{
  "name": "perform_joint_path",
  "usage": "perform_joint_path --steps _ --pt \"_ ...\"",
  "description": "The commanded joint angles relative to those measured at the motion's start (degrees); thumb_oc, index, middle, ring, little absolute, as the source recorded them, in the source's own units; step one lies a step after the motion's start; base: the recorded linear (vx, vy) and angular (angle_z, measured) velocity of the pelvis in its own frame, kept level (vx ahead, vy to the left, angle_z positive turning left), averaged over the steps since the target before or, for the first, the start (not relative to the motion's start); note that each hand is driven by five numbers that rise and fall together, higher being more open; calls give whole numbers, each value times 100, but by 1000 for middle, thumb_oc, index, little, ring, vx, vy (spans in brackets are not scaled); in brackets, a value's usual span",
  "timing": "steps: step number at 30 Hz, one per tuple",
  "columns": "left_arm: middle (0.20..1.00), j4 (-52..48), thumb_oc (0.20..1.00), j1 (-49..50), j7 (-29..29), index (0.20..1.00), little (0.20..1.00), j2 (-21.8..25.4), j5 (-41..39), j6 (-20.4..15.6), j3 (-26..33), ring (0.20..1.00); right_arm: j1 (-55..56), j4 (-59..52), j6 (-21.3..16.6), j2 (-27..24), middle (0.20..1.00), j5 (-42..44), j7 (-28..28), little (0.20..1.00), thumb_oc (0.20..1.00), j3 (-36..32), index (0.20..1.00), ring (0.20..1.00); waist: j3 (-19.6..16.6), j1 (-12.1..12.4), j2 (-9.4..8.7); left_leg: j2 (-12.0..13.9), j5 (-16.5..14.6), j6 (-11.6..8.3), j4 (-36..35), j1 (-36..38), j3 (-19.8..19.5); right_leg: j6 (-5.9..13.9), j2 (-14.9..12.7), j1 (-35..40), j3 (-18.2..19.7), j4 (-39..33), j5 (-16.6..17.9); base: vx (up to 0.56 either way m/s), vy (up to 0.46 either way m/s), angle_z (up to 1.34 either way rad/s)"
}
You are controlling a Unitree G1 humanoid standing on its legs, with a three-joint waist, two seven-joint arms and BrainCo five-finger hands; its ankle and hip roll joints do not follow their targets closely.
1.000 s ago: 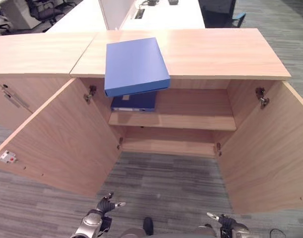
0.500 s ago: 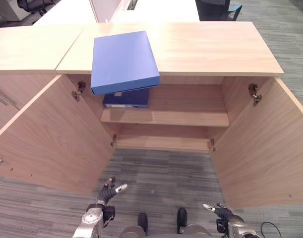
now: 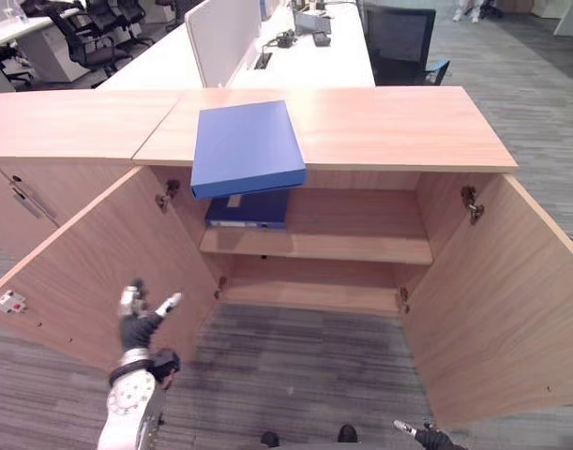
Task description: Put the empty folder in the office cabinet
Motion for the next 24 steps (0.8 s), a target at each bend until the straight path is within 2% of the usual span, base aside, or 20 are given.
perform_joint_path --steps 1,3,6,10,15,17,18,20,24 --pt "1000 -559 1000 -251 685 1000 1000 408 1086 -386 304 1000 -381 292 -167 229 1000 10 -155 1000 1000 -64 1000 1000 44 57 -312 -265 -442 3 67 91 -177 406 -109 244 166 44 -543 6 -17 6" --pt "1000 -680 1000 -333 755 1000 1000 472 1256 -372 324 1000 -380 355 -187 240 1000 18 -149 1000 1000 -44 1000 1000 40 55 -322 -264 -446 -2 67 96 -178 408 -108 252 170 44 -547 5 -11 6" --pt "1000 -985 1000 -823 664 1000 1000 981 1940 -319 64 1000 -467 576 -216 257 1000 -31 -143 1000 1000 64 1000 1000 -26 24 -337 -258 -470 -15 67 129 -157 419 -113 291 165 44 -552 10 -10 6" --pt "1000 -1193 1000 -1402 206 1000 1000 1377 2105 -309 -386 1000 -607 717 -153 244 1000 4 -87 1000 1000 32 1000 1000 -79 -37 -336 -260 -504 -17 67 172 -125 423 -117 326 175 44 -534 11 -2 6" --pt "1000 -1088 1000 -2146 -40 1000 1000 1744 2406 -260 -868 1000 -696 744 -72 233 1000 -21 3 1000 1000 140 1000 1000 -163 -139 -330 -270 -548 -20 67 213 -61 434 -124 340 217 44 -495 1 1 -1" --pt "1000 -908 1000 -2625 -104 1000 1000 1900 2585 -255 -1213 1000 -749 723 -52 225 1000 -81 11 1000 1000 204 1000 1000 -190 -175 -333 -268 -563 -18 67 224 -32 440 -132 349 237 44 -478 4 8 -11" --pt "1000 -636 1000 -3240 -183 1000 1000 2107 2956 -176 -1712 1000 -785 690 -37 188 1000 -134 29 1000 1000 314 1000 1000 -227 -256 -323 -274 -582 -17 67 239 7 450 -136 356 266 44 -466 0 11 -8" --pt "1000 -452 1000 -3501 -178 1000 1000 2155 3130 -151 -1950 1000 -793 688 -35 186 1000 -153 36 1000 1000 331 1000 1000 -229 -264 -323 -276 -586 -16 67 246 23 452 -135 358 277 44 -463 -1 5 -2" --pt "1000 336 1000 -4435 -267 1000 1000 2230 3896 105 -2881 1000 -845 725 -15 136 1000 -238 16 1000 1000 441 1000 1000 -246 -360 -299 -278 -601 -2 67 271 71 470 -133 354 311 44 -436 -7 9 -8"
